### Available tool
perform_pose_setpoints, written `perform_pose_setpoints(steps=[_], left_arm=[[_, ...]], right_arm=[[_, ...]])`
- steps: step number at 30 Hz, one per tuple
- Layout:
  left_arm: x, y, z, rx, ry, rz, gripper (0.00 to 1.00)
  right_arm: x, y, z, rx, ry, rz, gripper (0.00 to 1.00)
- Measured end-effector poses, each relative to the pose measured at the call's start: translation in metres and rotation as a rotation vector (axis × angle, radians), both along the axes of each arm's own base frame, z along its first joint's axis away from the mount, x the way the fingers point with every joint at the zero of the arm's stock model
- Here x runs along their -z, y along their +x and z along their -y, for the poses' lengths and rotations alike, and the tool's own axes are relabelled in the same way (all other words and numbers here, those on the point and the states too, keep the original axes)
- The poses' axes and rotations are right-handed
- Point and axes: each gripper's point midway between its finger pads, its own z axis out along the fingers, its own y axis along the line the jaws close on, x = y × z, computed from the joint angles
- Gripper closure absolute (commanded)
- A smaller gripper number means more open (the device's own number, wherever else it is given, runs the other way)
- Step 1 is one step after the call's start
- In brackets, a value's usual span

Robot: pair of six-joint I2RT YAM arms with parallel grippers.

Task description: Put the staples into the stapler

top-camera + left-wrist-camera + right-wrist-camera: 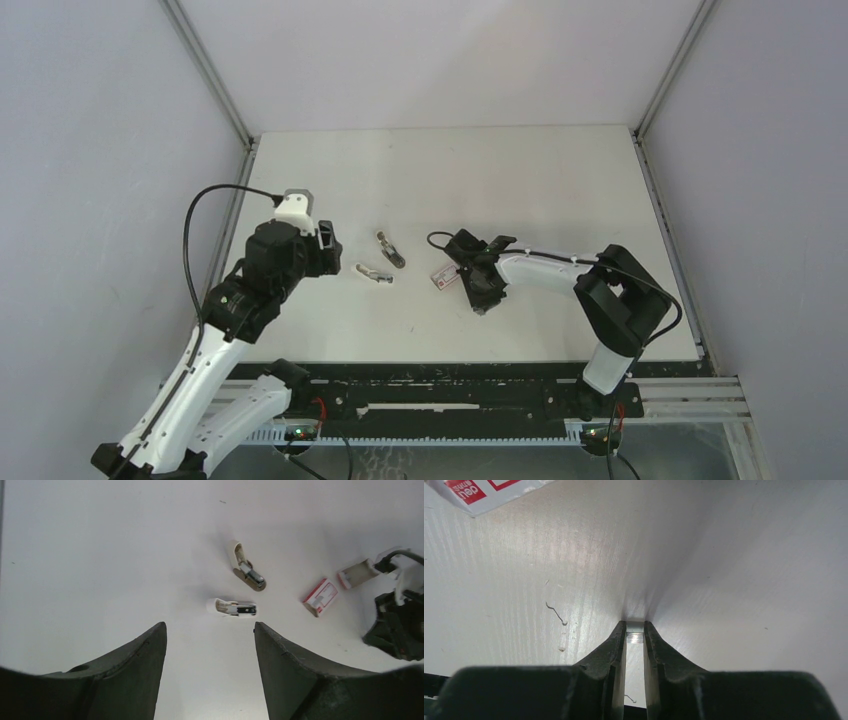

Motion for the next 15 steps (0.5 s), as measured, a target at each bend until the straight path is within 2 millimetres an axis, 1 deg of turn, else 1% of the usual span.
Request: perform_pose_setpoints(steps=[2,3,5,7,9,12,13,15], left_arm=[[-0.001,-0.002,0.005,0.002,-0.046,-0.002,0.31],[-0.001,-0.002,0.009,0.002,-0.083,0.003,0.29],[0.011,-0.003,0.018,0.005,-0.158,-0.005,0.24],[0.031,-0.004,0.027,0.005,-0.227,-0.032,0.22],[0.066,-0.005,0.035,-0.006,-0.277,-0.097,0.20],[0.112,-0.006,0.040,-0.035,-0.302,-0.188,0.16],[0.123,-0.006,0.040,-0.045,-0.306,-0.207,0.15],[0.133,-0.003,0.039,-0.063,-0.327,-0.206,0.14]], right_arm=[[-0.002,0.001,-0.001,-0.003,0.006,0.006,0.87],[-0.005,0.001,-0.001,-0.005,0.012,0.012,0.87],[-0.013,0.004,-0.004,-0.012,0.036,0.034,0.87],[-0.023,0.007,-0.008,-0.021,0.072,0.062,0.87],[-0.036,0.011,-0.013,-0.037,0.119,0.095,0.86],[-0.052,0.018,-0.020,-0.062,0.187,0.134,0.87],[-0.057,0.021,-0.023,-0.071,0.212,0.150,0.86],[-0.064,0.025,-0.026,-0.087,0.248,0.168,0.86]])
